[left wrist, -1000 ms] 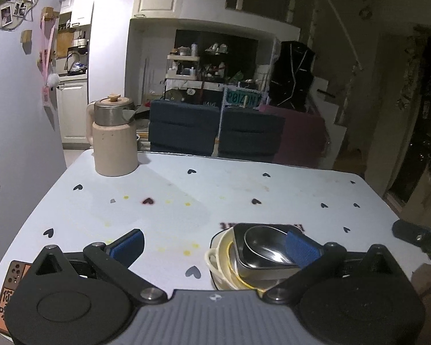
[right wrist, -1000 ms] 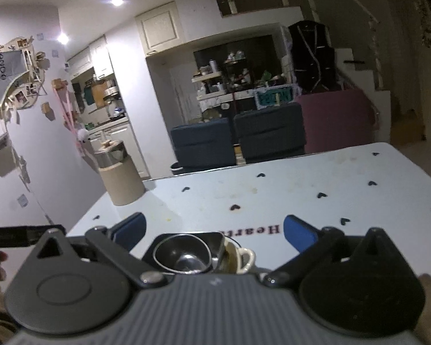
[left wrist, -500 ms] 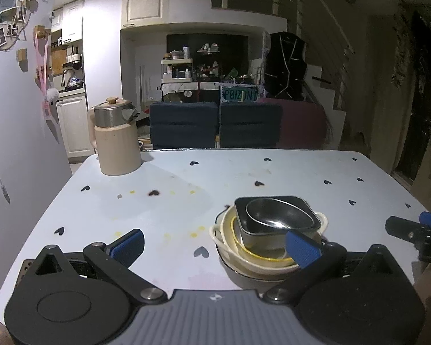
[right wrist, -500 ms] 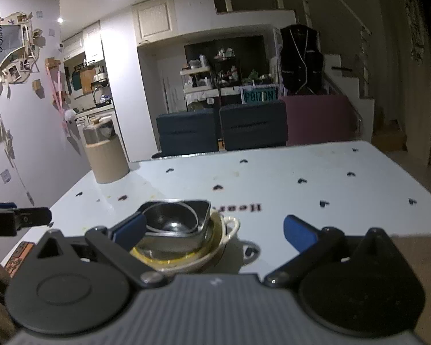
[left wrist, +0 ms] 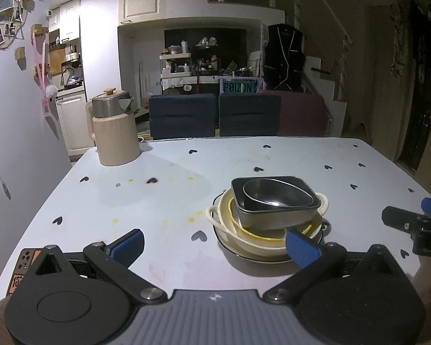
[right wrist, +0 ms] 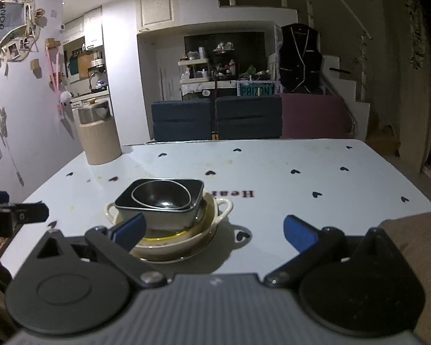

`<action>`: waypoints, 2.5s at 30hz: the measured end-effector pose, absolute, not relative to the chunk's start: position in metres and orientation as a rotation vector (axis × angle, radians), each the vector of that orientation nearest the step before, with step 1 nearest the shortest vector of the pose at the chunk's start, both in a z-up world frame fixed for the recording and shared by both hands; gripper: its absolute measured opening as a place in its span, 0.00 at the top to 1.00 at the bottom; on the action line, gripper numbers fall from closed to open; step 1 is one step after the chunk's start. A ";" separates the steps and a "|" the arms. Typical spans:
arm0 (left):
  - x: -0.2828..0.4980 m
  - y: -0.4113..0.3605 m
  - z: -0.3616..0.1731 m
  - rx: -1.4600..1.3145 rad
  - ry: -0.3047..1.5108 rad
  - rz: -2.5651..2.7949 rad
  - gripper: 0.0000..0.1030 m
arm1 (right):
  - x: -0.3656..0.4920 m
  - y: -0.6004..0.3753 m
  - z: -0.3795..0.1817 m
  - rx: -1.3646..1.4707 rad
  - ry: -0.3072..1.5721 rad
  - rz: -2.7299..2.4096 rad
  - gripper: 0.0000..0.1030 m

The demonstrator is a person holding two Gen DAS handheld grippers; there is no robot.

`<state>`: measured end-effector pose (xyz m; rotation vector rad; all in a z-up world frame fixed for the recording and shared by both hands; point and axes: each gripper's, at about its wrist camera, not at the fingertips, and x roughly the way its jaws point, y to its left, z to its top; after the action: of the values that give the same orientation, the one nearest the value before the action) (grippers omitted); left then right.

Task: Organize plates and bowls

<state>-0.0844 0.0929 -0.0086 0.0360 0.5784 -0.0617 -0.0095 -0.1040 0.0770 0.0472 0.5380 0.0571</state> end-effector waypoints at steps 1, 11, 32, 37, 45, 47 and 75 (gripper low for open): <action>-0.085 0.093 -0.010 0.035 0.582 -0.058 0.00 | -0.010 -0.105 0.076 0.046 0.536 0.055 0.00; -0.087 0.089 -0.018 0.052 0.597 -0.051 0.00 | -0.013 -0.109 0.074 0.009 0.538 0.050 0.00; -0.086 0.087 -0.019 0.048 0.594 -0.064 0.00 | -0.012 -0.111 0.071 0.010 0.541 0.051 0.00; -0.087 0.087 -0.019 0.050 0.596 -0.067 0.00 | -0.012 -0.112 0.071 0.010 0.541 0.050 0.00; -0.086 0.087 -0.020 0.048 0.598 -0.067 0.00 | -0.013 -0.111 0.070 0.011 0.539 0.048 0.00; -0.086 0.087 -0.020 0.048 0.598 -0.069 0.00 | -0.013 -0.111 0.070 0.013 0.538 0.046 0.00; -0.086 0.087 -0.021 0.044 0.602 -0.067 0.00 | -0.013 -0.110 0.070 0.013 0.537 0.041 0.00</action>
<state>-0.0856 0.0873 -0.0212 0.0443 0.6017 -0.0666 -0.0126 -0.1098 0.0704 0.0133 0.5366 0.0414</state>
